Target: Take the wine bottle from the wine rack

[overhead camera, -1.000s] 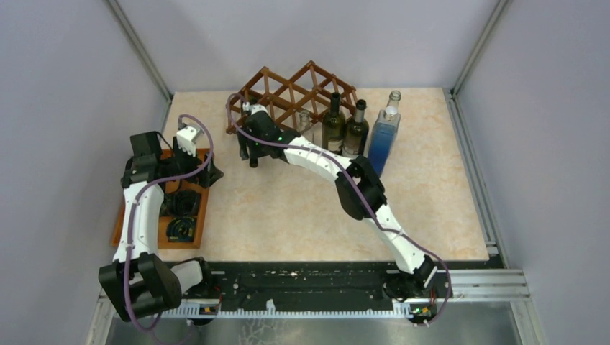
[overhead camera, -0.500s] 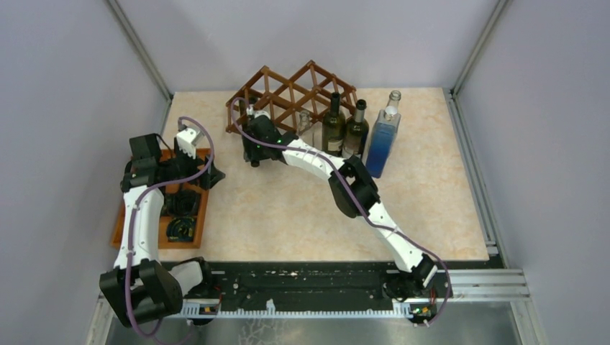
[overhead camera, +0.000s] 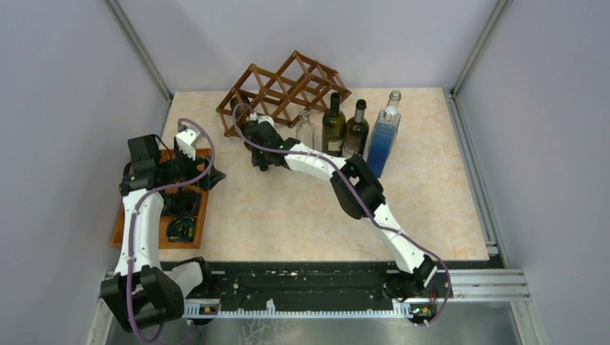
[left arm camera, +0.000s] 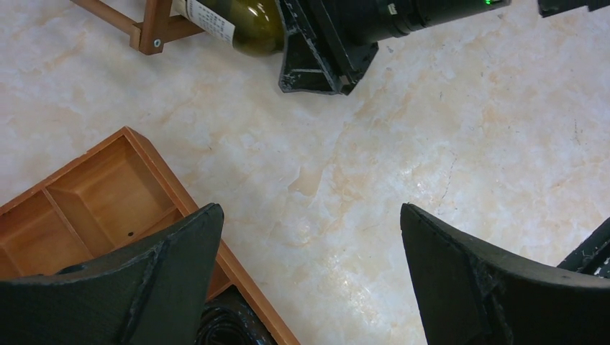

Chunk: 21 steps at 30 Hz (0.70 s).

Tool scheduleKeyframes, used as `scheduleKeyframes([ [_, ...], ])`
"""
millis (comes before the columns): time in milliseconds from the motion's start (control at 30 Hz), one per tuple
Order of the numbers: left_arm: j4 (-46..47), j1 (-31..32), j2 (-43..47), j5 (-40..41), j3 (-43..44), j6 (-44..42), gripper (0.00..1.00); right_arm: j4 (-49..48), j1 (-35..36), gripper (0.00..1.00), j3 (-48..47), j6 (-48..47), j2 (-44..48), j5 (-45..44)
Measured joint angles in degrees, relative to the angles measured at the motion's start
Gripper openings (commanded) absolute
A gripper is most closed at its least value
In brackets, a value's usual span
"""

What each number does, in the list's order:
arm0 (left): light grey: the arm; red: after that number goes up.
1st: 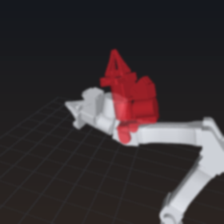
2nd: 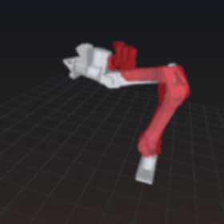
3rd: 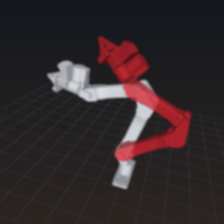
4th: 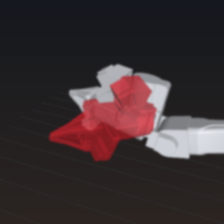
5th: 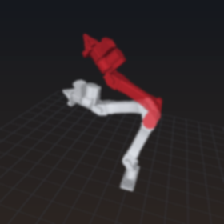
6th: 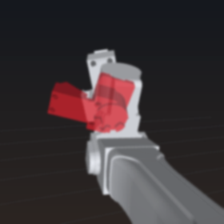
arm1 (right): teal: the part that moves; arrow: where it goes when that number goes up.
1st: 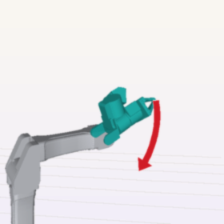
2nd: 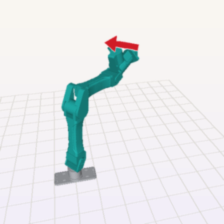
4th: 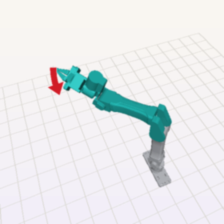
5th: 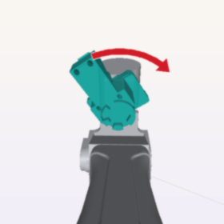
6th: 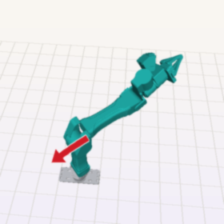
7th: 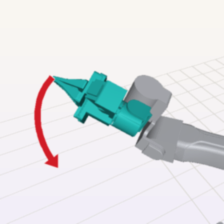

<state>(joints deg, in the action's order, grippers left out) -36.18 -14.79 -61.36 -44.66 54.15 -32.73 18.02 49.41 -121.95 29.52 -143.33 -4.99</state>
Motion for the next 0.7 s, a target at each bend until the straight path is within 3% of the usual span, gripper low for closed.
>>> scheduleKeyframes([
  [700,-1.64,0.0,1.46,-1.49,-0.76,-4.72,0.99,-5.95,4.98,0.0,31.21,2.69,19.82,-2.27],
])
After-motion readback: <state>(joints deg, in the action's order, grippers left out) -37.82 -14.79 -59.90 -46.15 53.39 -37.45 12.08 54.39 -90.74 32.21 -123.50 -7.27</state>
